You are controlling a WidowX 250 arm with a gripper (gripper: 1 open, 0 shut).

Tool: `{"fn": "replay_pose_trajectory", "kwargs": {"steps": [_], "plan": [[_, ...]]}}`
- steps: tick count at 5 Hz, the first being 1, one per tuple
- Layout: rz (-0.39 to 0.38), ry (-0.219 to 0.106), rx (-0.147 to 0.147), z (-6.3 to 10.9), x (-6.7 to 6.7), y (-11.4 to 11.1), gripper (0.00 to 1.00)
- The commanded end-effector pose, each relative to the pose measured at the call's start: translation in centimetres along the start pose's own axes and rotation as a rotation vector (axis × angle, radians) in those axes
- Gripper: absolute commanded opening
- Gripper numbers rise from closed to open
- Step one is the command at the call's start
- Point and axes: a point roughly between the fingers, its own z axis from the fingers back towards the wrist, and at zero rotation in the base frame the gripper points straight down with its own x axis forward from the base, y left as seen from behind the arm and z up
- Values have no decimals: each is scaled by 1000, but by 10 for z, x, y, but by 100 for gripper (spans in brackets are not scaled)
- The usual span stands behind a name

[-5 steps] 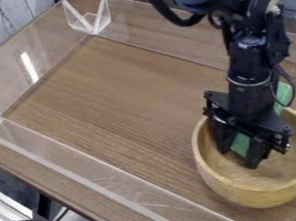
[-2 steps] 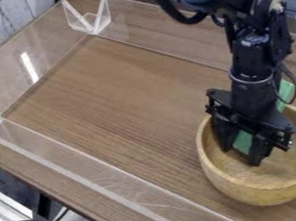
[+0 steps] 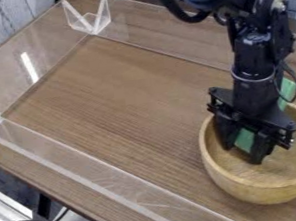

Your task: Put the green block in the brown bowl

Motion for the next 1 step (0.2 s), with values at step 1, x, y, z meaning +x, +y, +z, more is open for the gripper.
{"fn": "replay_pose_trajectory", "kwargs": {"steps": [1], "plan": [[8, 12, -1, -5, 1, 5, 0]]}}
